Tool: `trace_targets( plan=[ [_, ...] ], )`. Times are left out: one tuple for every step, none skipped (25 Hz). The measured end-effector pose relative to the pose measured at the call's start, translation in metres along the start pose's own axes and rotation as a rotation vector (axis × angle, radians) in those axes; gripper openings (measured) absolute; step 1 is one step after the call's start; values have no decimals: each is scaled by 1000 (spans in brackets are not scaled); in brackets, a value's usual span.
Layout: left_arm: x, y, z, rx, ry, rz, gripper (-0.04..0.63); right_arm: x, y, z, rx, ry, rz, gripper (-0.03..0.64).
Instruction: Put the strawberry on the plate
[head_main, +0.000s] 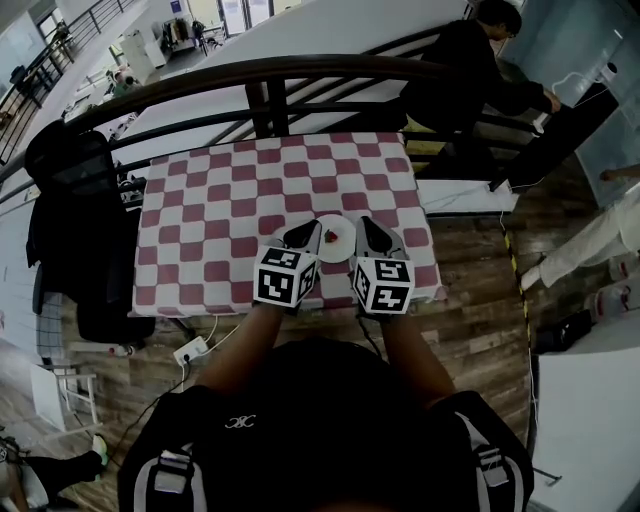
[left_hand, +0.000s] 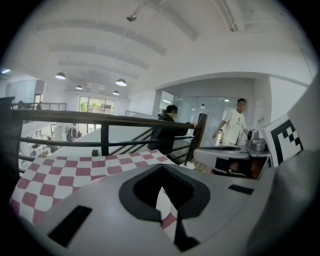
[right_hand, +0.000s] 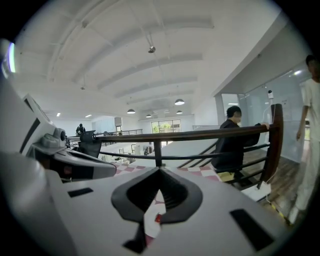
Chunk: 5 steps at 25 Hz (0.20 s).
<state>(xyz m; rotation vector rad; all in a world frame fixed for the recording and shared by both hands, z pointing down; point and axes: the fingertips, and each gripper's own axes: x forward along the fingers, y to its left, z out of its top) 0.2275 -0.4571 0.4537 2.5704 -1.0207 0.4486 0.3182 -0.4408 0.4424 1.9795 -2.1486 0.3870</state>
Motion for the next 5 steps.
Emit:
trace_targets(
  plan=[
    [0,1,1,0,-1,0,-2,1,0,1,-4,-1,1,14],
    [0,2,1,1,-1,0,-2,1,1,1,-7,-2,1,13],
    [0,2,1,3,-2,0,-2,1,2,1,-9,-3,1,14],
    [0,3,2,4,-2,-1,-2,2,3,2,-10,-4,1,14],
    [0,4,2,6,-1,-1,-2,2,3,2,-10,-5,1,14]
  ],
)
